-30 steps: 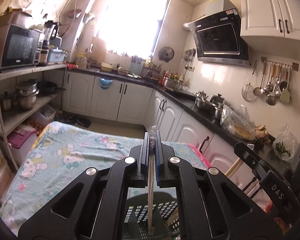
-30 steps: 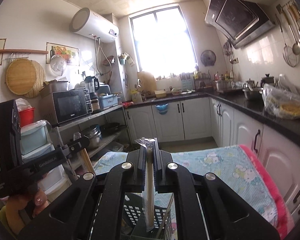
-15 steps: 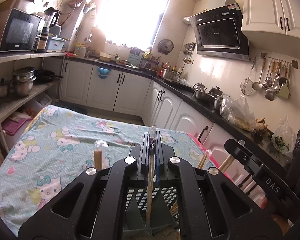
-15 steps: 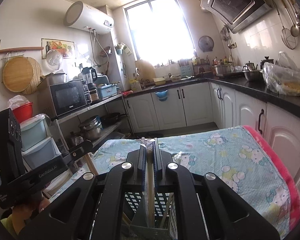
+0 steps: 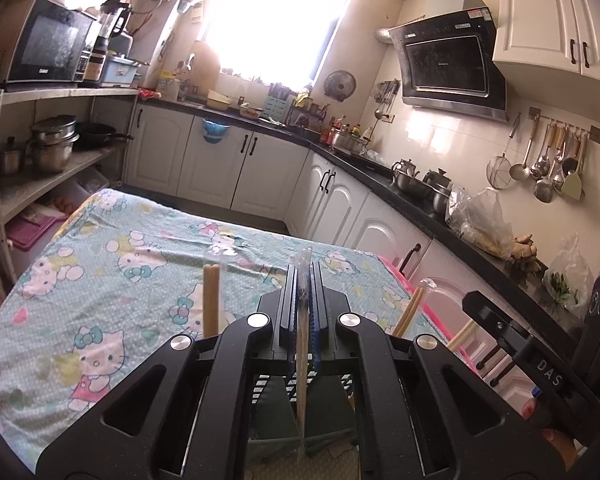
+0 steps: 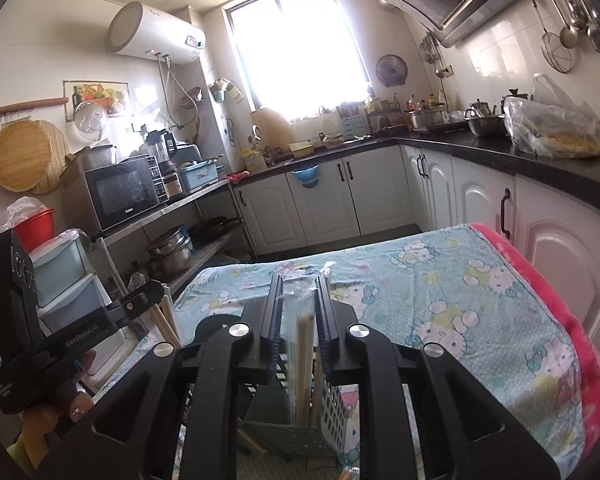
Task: Organize utensils
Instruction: 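Open the right tool over the basket while the left tool releases its chopstick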
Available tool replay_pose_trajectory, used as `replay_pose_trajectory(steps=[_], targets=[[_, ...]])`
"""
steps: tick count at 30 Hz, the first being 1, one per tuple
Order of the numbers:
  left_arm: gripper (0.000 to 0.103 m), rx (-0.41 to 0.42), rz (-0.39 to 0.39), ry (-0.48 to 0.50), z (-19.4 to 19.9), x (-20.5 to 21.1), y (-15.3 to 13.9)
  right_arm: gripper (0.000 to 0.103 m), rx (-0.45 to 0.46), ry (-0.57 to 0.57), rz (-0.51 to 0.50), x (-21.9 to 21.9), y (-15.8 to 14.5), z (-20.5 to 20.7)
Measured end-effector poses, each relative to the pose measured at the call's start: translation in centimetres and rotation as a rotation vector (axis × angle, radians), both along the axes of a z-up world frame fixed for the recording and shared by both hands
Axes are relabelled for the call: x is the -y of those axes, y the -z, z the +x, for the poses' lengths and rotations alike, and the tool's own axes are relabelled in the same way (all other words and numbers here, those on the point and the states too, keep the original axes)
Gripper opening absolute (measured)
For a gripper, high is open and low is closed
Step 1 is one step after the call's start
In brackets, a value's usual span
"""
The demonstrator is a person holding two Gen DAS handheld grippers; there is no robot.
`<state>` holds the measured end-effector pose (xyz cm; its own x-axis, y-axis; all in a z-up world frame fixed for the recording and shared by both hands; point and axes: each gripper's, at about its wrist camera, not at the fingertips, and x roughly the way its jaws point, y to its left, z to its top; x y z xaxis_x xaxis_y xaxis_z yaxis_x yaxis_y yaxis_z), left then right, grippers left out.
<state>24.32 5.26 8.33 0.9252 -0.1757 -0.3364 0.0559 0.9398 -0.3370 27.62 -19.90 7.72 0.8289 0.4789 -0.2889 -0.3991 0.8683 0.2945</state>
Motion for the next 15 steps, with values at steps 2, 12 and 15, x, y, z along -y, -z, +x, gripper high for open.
replay_pose_trajectory(steps=[2, 12, 15], targets=[[0.002, -0.003, -0.010, -0.010, -0.2, -0.4, 0.2, 0.024, -0.008, 0.006, 0.003, 0.3, 0.1, -0.2], [0.008, 0.003, -0.026, -0.033, -1.1, -0.6, 0.3, 0.036, -0.038, 0.026, -0.002, 1.3, 0.8, -1.7], [0.013, 0.002, -0.026, -0.032, -1.3, -0.6, 0.3, 0.036, -0.052, 0.024, -0.004, 1.6, 1.0, -1.9]])
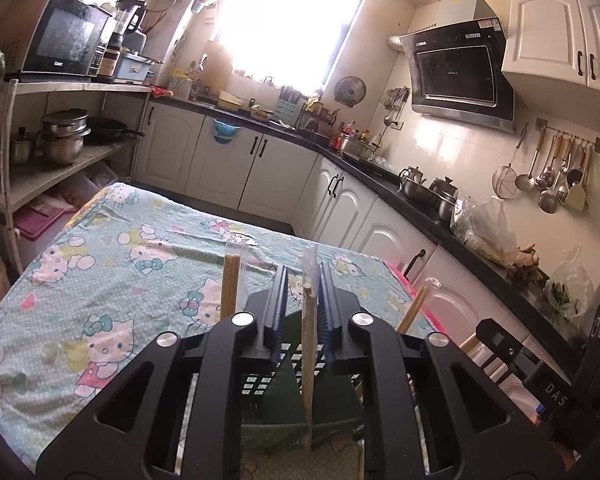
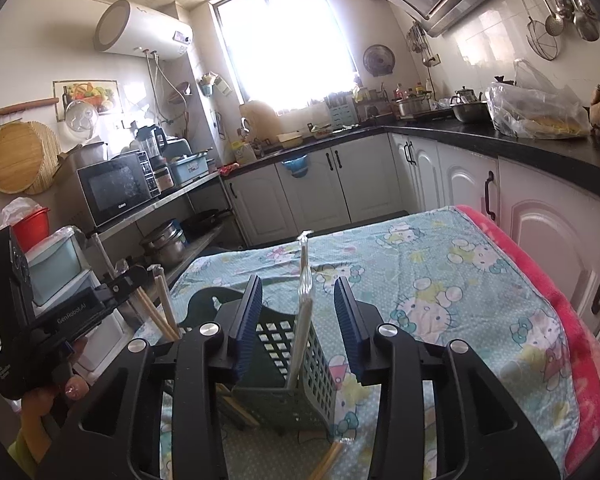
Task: Organize utensils
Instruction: 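Open the right tool over the basket while the left tool releases its chopstick, then withdraw both open tools from the basket down to the loose chopsticks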
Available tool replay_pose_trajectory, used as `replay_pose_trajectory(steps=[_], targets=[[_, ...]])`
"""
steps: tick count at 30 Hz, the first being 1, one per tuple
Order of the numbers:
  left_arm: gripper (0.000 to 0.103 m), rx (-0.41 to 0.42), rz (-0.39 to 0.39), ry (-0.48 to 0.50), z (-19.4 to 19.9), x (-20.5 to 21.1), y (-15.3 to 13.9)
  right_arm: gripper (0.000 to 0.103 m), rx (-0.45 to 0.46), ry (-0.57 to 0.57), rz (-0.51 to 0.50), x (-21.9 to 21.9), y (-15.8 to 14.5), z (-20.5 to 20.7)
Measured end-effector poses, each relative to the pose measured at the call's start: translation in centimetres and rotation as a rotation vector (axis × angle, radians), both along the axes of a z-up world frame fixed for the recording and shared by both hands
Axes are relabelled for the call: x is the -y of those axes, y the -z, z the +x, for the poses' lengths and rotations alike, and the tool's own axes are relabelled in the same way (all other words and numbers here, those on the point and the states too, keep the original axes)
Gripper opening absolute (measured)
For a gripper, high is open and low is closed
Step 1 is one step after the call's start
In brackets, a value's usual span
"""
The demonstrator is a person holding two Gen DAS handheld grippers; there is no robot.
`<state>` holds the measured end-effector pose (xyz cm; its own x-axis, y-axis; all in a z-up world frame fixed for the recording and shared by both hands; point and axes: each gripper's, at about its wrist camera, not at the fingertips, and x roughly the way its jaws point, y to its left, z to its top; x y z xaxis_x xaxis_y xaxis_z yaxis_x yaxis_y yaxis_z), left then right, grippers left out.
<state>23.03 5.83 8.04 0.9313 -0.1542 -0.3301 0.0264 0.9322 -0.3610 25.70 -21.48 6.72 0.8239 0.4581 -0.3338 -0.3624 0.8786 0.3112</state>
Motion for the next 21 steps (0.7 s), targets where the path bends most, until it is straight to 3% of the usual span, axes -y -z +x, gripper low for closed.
replay_pose_trajectory(steps=[2, 12, 21], targets=[[0.020, -0.008, -0.005, 0.003, -0.2, 0.0, 0.0, 0.037, -0.008, -0.005, -0.002, 0.1, 0.1, -0.2], [0.035, -0.019, -0.009, 0.010, -1.5, 0.0, -0.2, 0.042, -0.031, -0.016, -0.011, 0.2, 0.6, -1.5], [0.058, -0.048, -0.014, 0.014, -3.1, 0.0, 0.4, 0.048, -0.048, -0.017, -0.021, 0.7, 1.0, -2.6]])
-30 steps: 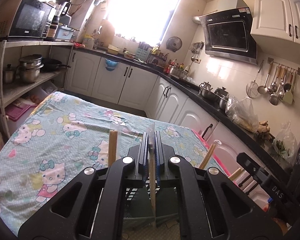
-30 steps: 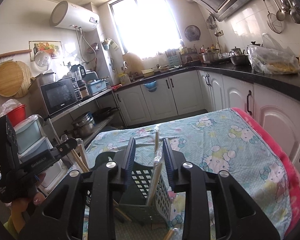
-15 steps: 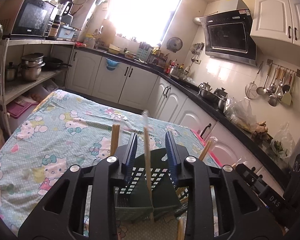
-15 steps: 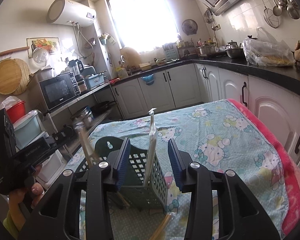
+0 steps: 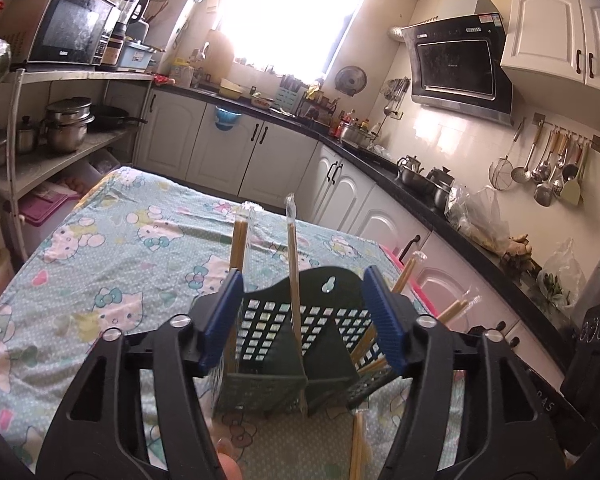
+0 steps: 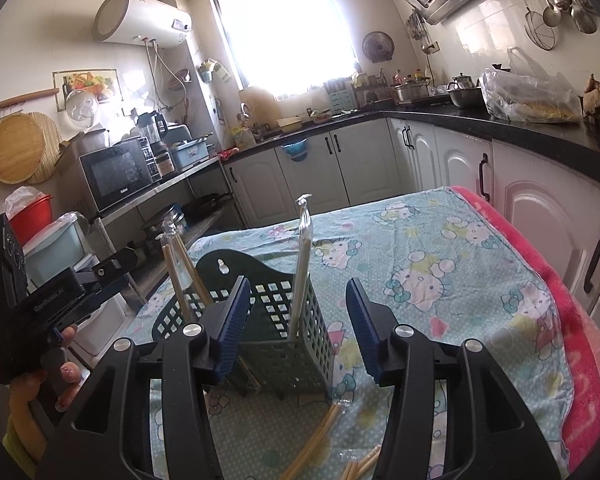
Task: Organize utensils
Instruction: 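Withdraw both open tools from the basket down to the loose chopsticks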
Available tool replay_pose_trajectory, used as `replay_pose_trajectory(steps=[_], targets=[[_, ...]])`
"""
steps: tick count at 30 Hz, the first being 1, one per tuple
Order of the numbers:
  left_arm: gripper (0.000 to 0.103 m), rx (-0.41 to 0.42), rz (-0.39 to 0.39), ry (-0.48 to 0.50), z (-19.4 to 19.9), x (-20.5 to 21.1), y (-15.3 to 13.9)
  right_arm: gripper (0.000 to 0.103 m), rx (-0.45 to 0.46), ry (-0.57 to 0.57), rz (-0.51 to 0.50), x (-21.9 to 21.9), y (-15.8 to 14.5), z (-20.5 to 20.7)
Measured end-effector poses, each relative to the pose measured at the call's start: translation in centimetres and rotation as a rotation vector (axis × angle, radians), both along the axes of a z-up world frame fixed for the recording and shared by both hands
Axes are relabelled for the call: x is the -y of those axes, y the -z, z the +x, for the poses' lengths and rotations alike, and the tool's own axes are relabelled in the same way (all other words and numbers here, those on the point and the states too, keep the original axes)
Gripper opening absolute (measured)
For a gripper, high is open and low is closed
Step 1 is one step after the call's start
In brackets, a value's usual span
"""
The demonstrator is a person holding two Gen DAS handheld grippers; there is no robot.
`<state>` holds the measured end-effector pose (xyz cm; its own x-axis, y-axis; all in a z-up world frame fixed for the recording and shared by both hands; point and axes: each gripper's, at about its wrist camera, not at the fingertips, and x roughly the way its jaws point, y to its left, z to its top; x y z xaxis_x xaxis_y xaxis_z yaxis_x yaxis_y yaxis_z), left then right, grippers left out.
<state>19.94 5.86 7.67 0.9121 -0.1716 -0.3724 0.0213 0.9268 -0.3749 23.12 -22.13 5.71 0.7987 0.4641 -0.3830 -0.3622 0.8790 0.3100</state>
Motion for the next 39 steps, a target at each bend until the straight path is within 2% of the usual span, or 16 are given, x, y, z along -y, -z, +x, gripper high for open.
replay_pose_trajectory(steps=[3, 5, 14, 39], targets=[[0.063, -0.005, 0.001, -0.006, -0.6, -0.1, 0.3, 0.050, -0.009, -0.003, -0.009, 0.0, 0.2, -0.3], [0.072, -0.007, 0.001, -0.005, -1.0, -0.1, 0.5, 0.051, -0.013, -0.006, -0.014, 0.1, 0.4, -0.4], [0.091, -0.028, -0.035, 0.006, -2.4, -0.8, 1.4, 0.054, -0.030, -0.023, -0.037, 0.0, 1.0, -1.3], [0.092, -0.114, -0.045, -0.034, -5.4, -2.6, 3.7, 0.056, -0.065, -0.104, -0.109, -1.4, 2.4, -4.1]])
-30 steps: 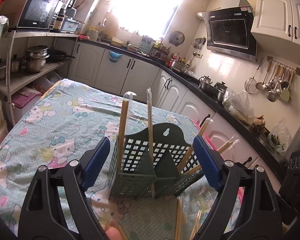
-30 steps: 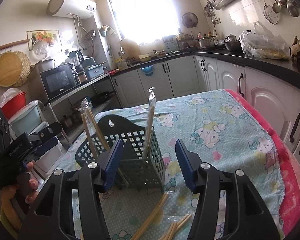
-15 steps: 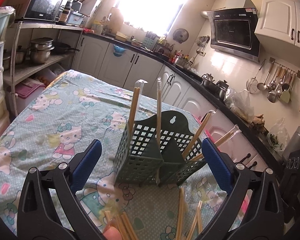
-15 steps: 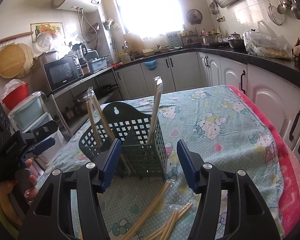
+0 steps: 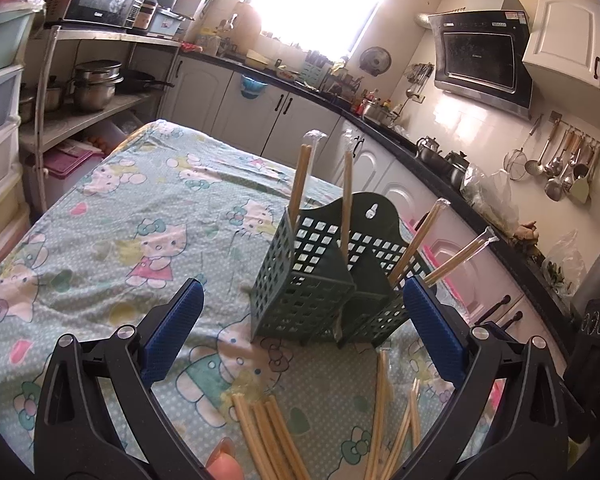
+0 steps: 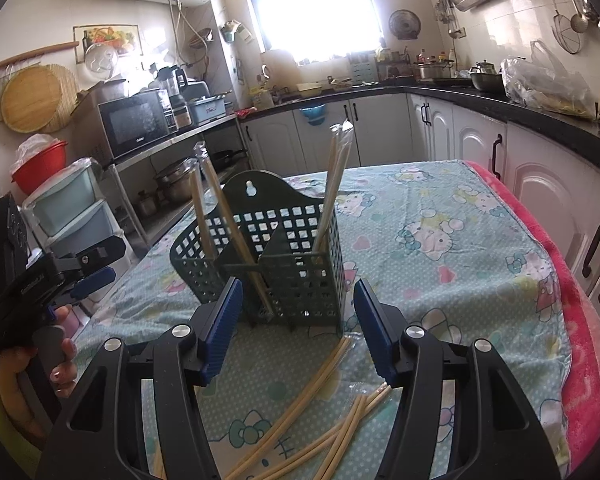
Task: Organize utensils
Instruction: 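Withdraw both open tools from the basket down to the loose chopsticks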
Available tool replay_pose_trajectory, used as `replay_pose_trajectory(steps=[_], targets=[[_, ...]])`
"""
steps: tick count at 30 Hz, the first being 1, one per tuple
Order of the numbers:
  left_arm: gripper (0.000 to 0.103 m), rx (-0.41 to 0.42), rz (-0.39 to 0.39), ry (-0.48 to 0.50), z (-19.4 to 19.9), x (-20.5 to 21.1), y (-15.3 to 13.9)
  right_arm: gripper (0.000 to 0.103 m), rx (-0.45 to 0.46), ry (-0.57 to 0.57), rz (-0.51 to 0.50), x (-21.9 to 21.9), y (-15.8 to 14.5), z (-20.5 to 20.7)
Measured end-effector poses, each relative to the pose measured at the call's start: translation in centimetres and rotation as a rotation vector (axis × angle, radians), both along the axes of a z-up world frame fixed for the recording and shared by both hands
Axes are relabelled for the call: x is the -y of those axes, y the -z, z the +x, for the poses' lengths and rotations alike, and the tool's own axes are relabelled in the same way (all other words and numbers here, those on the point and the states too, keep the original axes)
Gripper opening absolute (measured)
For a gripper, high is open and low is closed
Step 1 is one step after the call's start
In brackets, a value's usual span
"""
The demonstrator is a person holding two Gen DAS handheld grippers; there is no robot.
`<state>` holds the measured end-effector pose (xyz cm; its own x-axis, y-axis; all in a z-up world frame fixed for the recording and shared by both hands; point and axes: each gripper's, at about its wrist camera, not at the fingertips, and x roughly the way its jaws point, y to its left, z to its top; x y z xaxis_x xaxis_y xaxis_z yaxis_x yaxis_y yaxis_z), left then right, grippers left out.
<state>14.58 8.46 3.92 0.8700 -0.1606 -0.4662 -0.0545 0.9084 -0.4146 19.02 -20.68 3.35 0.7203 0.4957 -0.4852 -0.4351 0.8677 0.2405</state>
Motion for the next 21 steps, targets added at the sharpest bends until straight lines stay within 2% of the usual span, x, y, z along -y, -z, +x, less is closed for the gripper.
replay_pose_trajectory(steps=[11, 21], targets=[[0.092, -0.029, 0.018, -0.007, -1.1, -0.3, 1.0, 0.056, -0.014, -0.028, -0.030, -0.5, 0.6, -1.3], [0.092, -0.087, 0.027, 0.008, -1.7, -0.3, 2.7, 0.056, -0.049, -0.033, -0.063, -0.5, 2.0, -2.2]])
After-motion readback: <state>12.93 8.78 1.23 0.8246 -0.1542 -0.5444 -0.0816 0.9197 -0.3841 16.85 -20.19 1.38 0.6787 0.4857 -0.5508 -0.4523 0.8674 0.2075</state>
